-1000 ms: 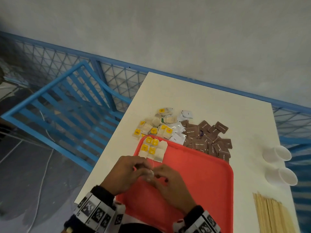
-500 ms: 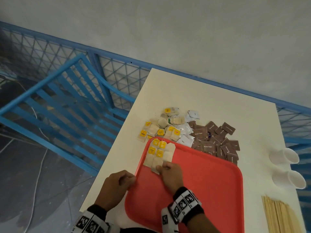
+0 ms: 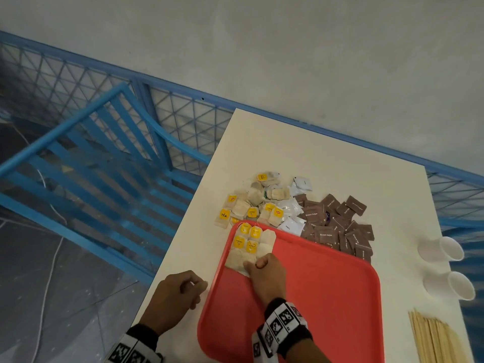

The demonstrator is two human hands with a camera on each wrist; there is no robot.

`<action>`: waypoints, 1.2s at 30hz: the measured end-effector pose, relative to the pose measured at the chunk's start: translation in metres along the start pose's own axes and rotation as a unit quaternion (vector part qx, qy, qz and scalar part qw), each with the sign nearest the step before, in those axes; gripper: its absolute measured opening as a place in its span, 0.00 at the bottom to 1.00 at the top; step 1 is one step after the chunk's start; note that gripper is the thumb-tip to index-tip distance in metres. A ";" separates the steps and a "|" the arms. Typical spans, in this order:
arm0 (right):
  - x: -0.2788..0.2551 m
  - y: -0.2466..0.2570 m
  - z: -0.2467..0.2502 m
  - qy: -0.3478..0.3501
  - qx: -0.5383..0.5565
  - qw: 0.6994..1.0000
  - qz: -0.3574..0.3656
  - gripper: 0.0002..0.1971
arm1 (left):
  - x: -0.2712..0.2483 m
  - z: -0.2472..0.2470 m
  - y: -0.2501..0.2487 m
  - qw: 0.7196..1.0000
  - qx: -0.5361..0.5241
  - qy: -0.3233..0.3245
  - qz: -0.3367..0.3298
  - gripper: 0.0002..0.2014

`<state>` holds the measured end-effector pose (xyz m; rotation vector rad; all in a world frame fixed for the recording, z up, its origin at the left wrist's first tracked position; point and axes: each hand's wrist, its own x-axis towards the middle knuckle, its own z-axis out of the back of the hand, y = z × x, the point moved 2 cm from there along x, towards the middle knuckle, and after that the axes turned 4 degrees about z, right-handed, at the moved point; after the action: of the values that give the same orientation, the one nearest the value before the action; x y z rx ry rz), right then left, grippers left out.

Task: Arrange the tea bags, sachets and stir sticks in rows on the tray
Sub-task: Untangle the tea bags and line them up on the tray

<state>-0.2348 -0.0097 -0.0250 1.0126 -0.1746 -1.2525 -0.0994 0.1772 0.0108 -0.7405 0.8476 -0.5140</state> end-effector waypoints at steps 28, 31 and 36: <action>0.137 0.067 0.048 0.146 -0.298 0.910 0.249 0.06 | 0.199 -0.041 -0.093 0.982 0.099 -0.080 0.139 0.23; 0.142 0.061 0.061 0.125 -0.226 0.938 0.232 0.06 | 0.203 -0.046 -0.096 0.983 0.098 -0.091 0.129 0.19; 0.150 0.056 0.092 0.057 -0.099 0.973 0.199 0.03 | 0.202 -0.031 -0.111 0.991 0.048 -0.094 0.083 0.13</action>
<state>-0.1982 -0.1879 0.0085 0.8240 -0.1509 -0.8275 -0.0227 -0.0404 -0.0156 -0.6132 0.6962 -0.3288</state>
